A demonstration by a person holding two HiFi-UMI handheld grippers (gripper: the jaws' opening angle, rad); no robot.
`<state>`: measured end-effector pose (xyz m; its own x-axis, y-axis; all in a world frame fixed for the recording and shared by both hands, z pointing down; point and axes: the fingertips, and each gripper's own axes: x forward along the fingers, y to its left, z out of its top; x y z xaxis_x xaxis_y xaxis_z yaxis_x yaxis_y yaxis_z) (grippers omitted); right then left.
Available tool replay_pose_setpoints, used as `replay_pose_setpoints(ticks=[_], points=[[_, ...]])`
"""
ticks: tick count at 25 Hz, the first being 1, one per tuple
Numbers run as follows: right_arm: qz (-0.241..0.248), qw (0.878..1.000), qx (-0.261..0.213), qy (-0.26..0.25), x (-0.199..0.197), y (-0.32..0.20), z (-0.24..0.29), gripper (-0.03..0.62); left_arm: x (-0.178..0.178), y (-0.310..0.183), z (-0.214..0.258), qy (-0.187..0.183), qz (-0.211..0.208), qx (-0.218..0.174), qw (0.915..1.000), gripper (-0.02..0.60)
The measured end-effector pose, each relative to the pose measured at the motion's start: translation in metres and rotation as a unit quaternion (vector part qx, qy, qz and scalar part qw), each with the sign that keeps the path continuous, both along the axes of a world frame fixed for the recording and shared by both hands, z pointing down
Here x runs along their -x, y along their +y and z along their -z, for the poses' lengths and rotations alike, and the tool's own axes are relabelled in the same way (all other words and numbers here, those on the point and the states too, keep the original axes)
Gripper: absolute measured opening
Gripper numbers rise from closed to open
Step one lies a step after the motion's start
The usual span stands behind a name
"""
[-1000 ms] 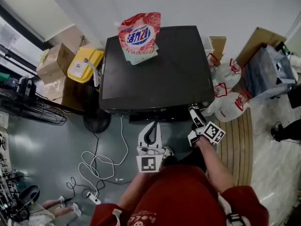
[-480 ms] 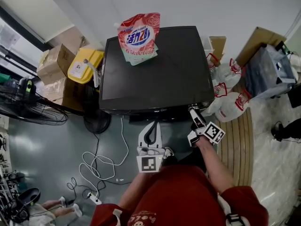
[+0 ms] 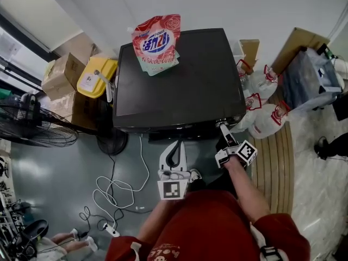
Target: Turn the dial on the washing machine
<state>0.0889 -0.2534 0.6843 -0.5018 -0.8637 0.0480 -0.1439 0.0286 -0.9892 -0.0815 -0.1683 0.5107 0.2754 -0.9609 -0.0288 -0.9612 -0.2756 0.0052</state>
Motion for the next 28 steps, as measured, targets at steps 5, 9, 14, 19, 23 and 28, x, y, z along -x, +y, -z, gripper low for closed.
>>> replay_pose_setpoints(ticks=[5, 9, 14, 19, 23, 28], points=[[-0.022, 0.997, 0.005, -0.068, -0.0020, 0.0000, -0.0022, 0.273, -0.0023, -0.0002, 0.0001, -0.003, -0.001, -0.001, 1.0000, 0.009], [-0.020, 0.998, 0.006, -0.067, -0.0006, 0.0010, -0.0032, 0.273, -0.0011, 0.0008, -0.0006, -0.002, -0.001, 0.000, 1.0000, 0.009], [-0.023, 0.997, 0.004, -0.069, -0.0014, 0.0007, -0.0030, 0.275, -0.0019, 0.0008, -0.0002, -0.002, -0.001, 0.000, 1.0000, 0.009], [-0.021, 0.997, 0.004, -0.074, -0.0016, 0.0006, -0.0040, 0.278, -0.0011, 0.0015, -0.0018, -0.005, 0.000, 0.002, 1.0000, 0.009], [-0.019, 0.997, 0.002, -0.072, 0.0004, -0.0024, -0.0003, 0.309, -0.0013, 0.0014, -0.0008, -0.004, 0.000, -0.003, 1.0000, 0.009], [-0.009, 0.998, -0.001, -0.065, 0.0033, 0.0016, 0.0029, 0.318, -0.0019, 0.0020, -0.0005, -0.002, 0.000, -0.003, 1.0000, 0.009]])
